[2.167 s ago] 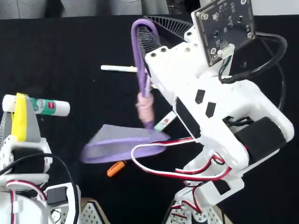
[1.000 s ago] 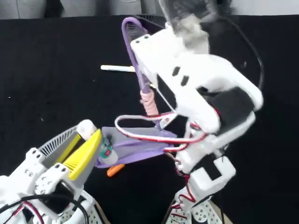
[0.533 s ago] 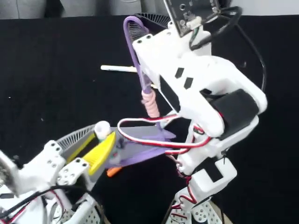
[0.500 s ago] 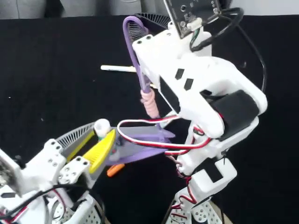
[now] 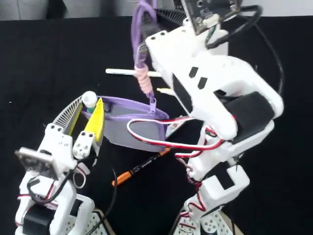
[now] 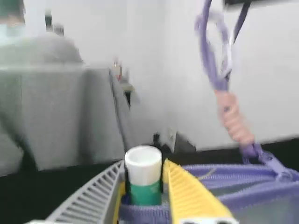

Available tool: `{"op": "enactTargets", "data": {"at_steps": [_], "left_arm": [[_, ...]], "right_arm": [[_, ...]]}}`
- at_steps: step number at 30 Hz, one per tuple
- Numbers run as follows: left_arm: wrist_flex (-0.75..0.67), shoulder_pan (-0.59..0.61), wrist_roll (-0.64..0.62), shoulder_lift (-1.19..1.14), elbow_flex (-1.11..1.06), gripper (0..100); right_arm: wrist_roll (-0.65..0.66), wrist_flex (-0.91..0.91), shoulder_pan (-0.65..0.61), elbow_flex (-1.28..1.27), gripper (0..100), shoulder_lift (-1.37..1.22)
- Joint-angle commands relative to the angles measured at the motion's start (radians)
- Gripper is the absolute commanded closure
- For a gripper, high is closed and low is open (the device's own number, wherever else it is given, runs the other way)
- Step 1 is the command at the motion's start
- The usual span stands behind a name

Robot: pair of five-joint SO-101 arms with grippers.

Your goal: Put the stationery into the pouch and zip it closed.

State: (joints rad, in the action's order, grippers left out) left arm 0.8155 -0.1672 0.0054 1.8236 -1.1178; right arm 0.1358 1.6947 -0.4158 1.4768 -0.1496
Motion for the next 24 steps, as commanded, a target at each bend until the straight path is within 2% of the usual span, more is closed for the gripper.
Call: {"op": "enactTargets", "data": {"at_steps": [1, 4, 8, 13, 15, 20, 24], "left_arm": [[0.026, 0.018, -0.120, -0.002, 0.001, 79], [0.121, 0.012, -0.201, -0.003, 0.059, 73], [0.178, 0.016, -0.253, -0.003, 0.145, 72], [0.259, 0.010, -0.252, -0.003, 0.196, 72], [0.315, 0.010, -0.227, -0.003, 0.197, 72], [0.456, 0.008, -0.075, -0.002, 0.197, 72], [0.460, 0.013, -0.055, 0.002, 0.213, 72]], "right_arm": [[-0.009, -0.035, 0.064, 0.022, 98.7, 0.008], [-0.009, -0.041, 0.069, 0.022, 98.7, 0.007], [-0.009, -0.048, 0.064, 0.016, 98.7, 0.004], [-0.009, -0.049, 0.069, 0.015, 98.7, 0.004], [-0.009, -0.049, 0.069, 0.015, 98.7, 0.004], [-0.009, -0.051, 0.069, 0.019, 98.7, -0.007], [-0.009, -0.083, 0.071, 0.015, 98.7, -0.056]]}}
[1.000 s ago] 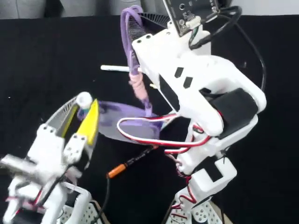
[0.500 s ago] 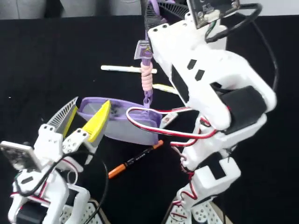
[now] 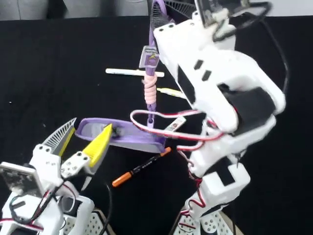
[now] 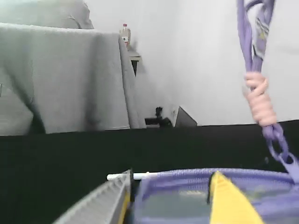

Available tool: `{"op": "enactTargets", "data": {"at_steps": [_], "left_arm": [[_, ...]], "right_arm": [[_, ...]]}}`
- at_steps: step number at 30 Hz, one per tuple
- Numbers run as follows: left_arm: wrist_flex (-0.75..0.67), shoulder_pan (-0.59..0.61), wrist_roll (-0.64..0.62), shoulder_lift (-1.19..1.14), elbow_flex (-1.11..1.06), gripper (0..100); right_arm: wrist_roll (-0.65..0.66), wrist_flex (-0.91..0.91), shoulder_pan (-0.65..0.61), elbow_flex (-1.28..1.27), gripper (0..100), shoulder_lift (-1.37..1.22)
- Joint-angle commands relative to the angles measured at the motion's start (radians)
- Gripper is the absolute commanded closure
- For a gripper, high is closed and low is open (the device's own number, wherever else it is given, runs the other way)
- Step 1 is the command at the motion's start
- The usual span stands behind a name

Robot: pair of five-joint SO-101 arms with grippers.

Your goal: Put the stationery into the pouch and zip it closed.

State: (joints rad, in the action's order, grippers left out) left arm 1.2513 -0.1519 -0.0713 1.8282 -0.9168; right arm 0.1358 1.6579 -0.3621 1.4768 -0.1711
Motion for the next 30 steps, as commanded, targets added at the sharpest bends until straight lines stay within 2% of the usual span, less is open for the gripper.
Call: {"op": "enactTargets", "data": {"at_steps": [1, 8, 12, 15, 18, 24, 30], "left_arm": [[0.000, 0.002, 0.021, -0.003, 0.033, 72], [-0.098, 0.002, 0.021, -0.003, 0.243, 72], [-0.069, 0.002, 0.021, -0.006, 0.355, 72], [0.035, -0.004, 0.029, -0.009, 0.378, 72], [0.118, -0.007, 0.048, -0.009, 0.297, 72], [0.189, -0.025, 0.281, -0.008, 0.068, 72], [0.153, -0.240, 0.339, -0.008, -0.185, 72]], "right_arm": [[-0.009, -0.055, 0.023, 0.015, 98.7, -0.053], [-0.017, -0.133, 0.100, 0.021, 98.7, -0.163], [-0.017, -0.157, 0.107, 0.021, 98.7, -0.189], [-0.017, -0.160, 0.107, 0.021, 98.7, -0.197], [-0.015, -0.160, 0.107, 0.021, 98.7, -0.197], [-0.014, -0.161, 0.107, 0.021, 98.7, -0.199], [-0.014, -0.161, 0.107, 0.019, 98.7, -0.199]]}}
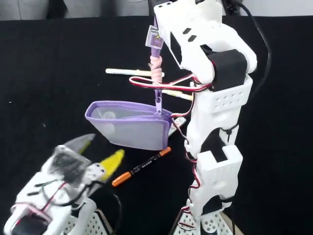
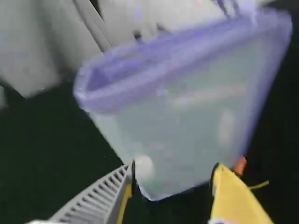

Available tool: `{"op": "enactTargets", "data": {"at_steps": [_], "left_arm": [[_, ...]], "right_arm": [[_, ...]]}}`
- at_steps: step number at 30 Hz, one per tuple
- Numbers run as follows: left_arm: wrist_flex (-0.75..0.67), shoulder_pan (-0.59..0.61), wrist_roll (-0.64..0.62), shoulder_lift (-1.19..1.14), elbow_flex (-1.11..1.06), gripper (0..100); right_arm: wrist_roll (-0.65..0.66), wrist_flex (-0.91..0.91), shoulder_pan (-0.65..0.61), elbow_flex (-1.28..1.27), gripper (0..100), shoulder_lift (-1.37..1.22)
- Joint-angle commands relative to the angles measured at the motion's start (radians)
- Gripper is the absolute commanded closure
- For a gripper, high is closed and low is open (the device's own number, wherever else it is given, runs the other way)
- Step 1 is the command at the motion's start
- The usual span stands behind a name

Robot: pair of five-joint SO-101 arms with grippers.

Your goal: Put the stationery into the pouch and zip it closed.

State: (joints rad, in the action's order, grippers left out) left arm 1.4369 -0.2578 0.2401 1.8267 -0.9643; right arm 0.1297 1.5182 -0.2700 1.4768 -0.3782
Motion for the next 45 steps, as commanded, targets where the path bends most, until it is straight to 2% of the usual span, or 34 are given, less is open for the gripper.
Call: {"op": "enactTargets", "data": {"at_steps": [1, 4, 9, 15, 21, 30, 37, 45], "left_arm": [[-0.063, -0.163, 0.028, -0.006, -0.193, 72], [-0.203, -0.217, 0.028, -0.006, -0.366, 72], [-0.422, -0.217, 0.029, -0.006, -0.582, 72], [-0.482, -0.217, 0.117, -0.008, -0.638, 72], [-0.531, -0.160, 0.051, -0.008, -0.657, 73], [-0.534, -0.166, -0.021, -0.034, -0.596, 73], [-0.540, -0.159, -0.048, -0.376, -0.337, 73], [-0.578, -0.311, -0.003, -0.919, -0.153, 72]], "right_arm": [[-0.008, -0.021, 0.015, 0.019, 98.7, 0.008], [-0.006, -0.021, 0.015, 0.018, 98.7, 0.008], [-0.006, -0.021, 0.015, 0.019, 98.7, 0.008], [-0.006, -0.021, 0.015, 0.018, 98.7, 0.008], [-0.006, -0.021, 0.015, 0.016, 98.7, 0.008], [-0.006, -0.021, 0.011, 0.015, 98.7, 0.008], [-0.006, -0.021, 0.011, 0.015, 98.7, 0.008], [-0.005, -0.021, 0.014, 0.015, 98.7, 0.008]]}}
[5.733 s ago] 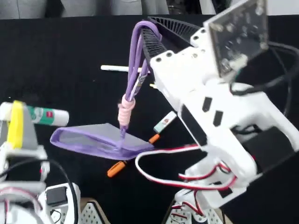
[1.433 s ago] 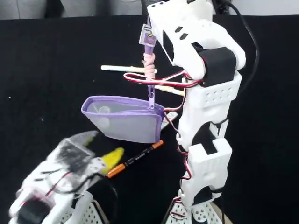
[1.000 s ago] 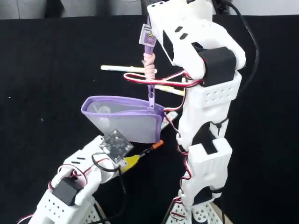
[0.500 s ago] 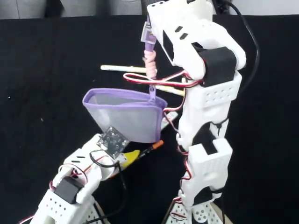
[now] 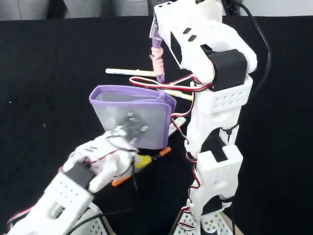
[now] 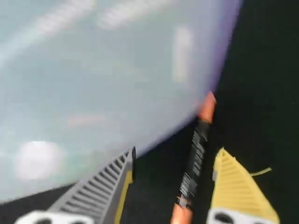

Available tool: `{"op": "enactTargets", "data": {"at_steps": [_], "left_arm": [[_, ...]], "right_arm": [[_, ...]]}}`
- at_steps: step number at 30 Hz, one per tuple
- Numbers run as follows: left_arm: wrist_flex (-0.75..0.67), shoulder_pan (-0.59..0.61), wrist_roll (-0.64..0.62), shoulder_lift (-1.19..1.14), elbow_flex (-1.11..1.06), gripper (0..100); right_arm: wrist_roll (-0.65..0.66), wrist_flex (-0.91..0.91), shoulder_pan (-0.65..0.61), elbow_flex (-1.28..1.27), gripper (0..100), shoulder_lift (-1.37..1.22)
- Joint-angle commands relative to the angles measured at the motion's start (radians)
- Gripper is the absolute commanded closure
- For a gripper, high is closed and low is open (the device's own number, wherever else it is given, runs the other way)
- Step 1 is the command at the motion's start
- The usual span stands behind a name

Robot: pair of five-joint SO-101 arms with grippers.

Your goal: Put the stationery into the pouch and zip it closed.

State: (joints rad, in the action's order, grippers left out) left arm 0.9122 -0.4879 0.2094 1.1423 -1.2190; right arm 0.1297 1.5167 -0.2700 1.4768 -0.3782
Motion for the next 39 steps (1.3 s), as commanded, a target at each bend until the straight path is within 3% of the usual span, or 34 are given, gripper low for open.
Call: {"op": "enactTargets", "data": {"at_steps": [1, 5, 13, 25, 33, 39], "left_arm": [[-0.087, -0.091, 0.051, -0.292, 0.105, 72], [-0.218, -0.047, 0.077, -0.505, 0.124, 72], [-0.212, -0.065, 0.074, -0.835, 0.260, 73], [-0.190, -0.062, 0.072, -0.859, 0.274, 73], [-0.167, -0.068, 0.080, -0.862, 0.282, 93], [-0.169, -0.068, 0.080, -0.862, 0.278, 97]], "right_arm": [[-0.005, -0.020, 0.015, 0.015, 98.7, 0.008], [-0.005, -0.020, 0.015, 0.016, 98.7, 0.008], [-0.005, -0.020, 0.015, 0.015, 98.7, 0.008], [-0.005, -0.014, 0.015, 0.015, 98.7, 0.008], [-0.005, -0.012, 0.017, 0.016, 98.7, 0.008], [-0.005, -0.011, 0.017, 0.021, 98.7, 0.010]]}}
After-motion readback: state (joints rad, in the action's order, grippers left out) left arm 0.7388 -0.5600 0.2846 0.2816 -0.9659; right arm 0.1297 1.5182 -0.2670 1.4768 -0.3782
